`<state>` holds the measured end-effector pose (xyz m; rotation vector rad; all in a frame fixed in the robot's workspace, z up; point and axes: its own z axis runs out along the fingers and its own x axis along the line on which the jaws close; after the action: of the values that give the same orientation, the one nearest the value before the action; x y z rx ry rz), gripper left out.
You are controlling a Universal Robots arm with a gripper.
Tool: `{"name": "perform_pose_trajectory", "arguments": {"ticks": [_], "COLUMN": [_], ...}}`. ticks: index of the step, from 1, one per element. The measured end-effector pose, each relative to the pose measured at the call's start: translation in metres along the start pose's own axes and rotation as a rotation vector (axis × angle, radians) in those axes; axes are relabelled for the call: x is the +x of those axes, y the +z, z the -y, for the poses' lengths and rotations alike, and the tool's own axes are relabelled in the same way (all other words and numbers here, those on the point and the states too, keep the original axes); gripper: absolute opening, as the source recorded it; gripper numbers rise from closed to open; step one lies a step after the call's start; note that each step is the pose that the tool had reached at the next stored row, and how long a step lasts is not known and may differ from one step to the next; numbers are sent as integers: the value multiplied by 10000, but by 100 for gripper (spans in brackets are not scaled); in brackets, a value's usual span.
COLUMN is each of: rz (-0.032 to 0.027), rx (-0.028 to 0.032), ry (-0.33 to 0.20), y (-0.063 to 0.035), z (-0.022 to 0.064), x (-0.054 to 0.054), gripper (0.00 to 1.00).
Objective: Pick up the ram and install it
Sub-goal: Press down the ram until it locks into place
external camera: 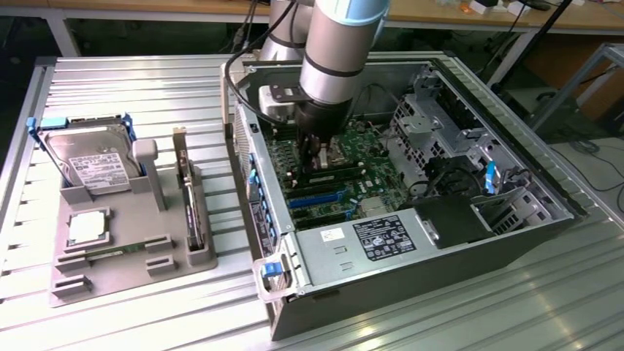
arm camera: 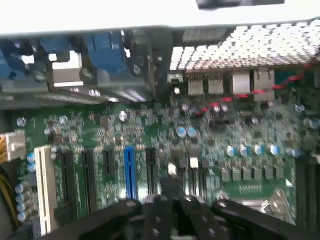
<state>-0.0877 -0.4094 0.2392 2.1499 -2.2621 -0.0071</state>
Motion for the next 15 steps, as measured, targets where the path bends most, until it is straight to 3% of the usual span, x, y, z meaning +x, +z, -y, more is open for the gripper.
{"name": "perform_pose_trajectory", "arguments": {"ticks": [3,7,10,11,15], "rz": [-15,-21,-20,-20,-20], "rx": [-7,-6,-6,-6,-6], "ry": [0,1,2,1,0], "y": [-76,-81,-85,-87,-92], "z": [17,178,393,501,741], "x": [1,-6,-17,-23,-34], "gripper": [11,11,11,11,11]}}
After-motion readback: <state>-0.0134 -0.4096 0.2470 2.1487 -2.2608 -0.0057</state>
